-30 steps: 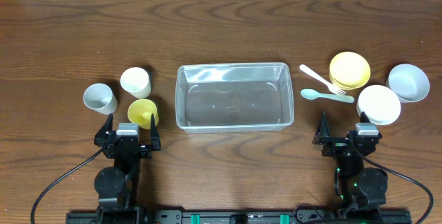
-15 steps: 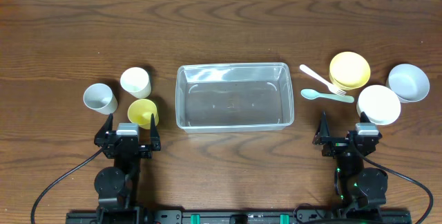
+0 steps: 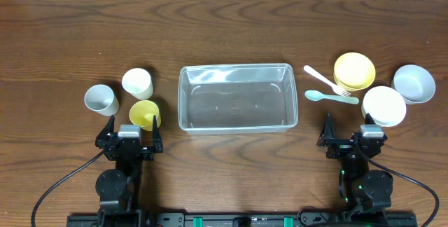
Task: Pack container
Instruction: 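Move both grippers forward toward the cups and bowls, then grasp the yellow cup with the left gripper and place it in the container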
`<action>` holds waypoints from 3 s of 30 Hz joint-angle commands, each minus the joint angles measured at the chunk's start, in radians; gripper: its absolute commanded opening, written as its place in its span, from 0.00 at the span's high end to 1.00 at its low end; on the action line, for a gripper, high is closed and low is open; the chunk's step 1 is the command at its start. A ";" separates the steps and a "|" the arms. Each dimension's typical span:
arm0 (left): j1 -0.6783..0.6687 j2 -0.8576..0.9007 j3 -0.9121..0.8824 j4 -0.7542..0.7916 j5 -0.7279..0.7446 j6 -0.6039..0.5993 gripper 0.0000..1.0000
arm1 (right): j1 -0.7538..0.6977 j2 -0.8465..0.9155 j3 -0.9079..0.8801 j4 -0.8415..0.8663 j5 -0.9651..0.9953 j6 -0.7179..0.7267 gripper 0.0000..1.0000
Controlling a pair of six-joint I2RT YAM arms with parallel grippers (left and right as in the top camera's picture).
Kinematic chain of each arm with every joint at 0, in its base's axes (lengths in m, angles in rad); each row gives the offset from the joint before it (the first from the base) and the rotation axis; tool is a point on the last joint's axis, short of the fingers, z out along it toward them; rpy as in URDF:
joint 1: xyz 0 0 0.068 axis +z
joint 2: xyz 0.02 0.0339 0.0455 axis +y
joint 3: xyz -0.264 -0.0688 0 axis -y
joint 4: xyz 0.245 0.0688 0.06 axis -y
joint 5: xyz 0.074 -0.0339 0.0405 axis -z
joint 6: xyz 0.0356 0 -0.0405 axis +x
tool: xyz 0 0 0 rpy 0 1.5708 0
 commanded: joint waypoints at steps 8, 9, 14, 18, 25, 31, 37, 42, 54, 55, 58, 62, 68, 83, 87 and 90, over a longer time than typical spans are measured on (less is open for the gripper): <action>0.002 -0.007 -0.016 -0.034 0.010 0.013 0.02 | -0.007 -0.005 -0.002 -0.005 -0.017 0.000 0.01; 0.002 -0.007 -0.016 -0.034 0.010 0.013 0.02 | -0.007 -0.005 -0.002 -0.004 -0.016 0.000 0.01; 0.002 -0.007 -0.016 -0.034 0.010 -0.037 0.02 | -0.007 -0.005 -0.002 0.018 -0.072 0.046 0.01; 0.002 -0.007 -0.013 -0.037 0.011 -0.185 0.02 | -0.007 -0.003 -0.001 -0.015 -0.077 0.053 0.01; 0.002 0.051 0.095 -0.128 0.011 -0.277 0.02 | -0.008 0.073 0.066 -0.056 -0.053 0.060 0.01; 0.002 0.266 0.337 -0.236 0.010 -0.277 0.02 | -0.008 0.320 0.253 -0.134 -0.054 0.060 0.01; 0.002 0.641 0.684 -0.517 0.011 -0.277 0.02 | -0.008 0.679 0.589 -0.389 -0.053 0.060 0.01; 0.002 0.977 1.034 -0.849 0.011 -0.276 0.02 | -0.010 0.995 0.900 -0.675 -0.056 0.060 0.01; 0.002 1.390 1.293 -1.078 0.103 -0.277 0.08 | -0.009 1.337 1.088 -0.829 -0.091 0.061 0.01; 0.001 1.417 1.293 -1.080 0.108 -0.277 0.11 | -0.009 1.350 1.088 -0.835 -0.091 0.061 0.01; -0.012 1.490 1.293 -1.089 0.108 -0.277 0.17 | -0.009 1.382 1.088 -0.852 -0.091 0.060 0.01; -0.029 1.582 1.293 -1.088 0.104 -0.277 0.18 | -0.009 1.405 1.088 -0.861 -0.091 0.061 0.01; -0.031 1.725 1.293 -1.088 0.103 -0.277 0.23 | -0.009 1.407 1.088 -0.877 -0.091 0.060 0.01; -0.032 1.870 1.293 -1.097 0.104 -0.277 0.94 | -0.009 1.407 1.088 -0.902 -0.091 0.060 0.01; -0.033 1.845 1.295 -1.139 0.103 -0.291 0.94 | -0.009 1.407 1.088 -0.901 -0.090 0.060 0.01; -0.045 1.786 1.299 -1.170 0.104 -0.304 0.94 | -0.009 1.407 1.088 -0.898 -0.090 0.060 0.01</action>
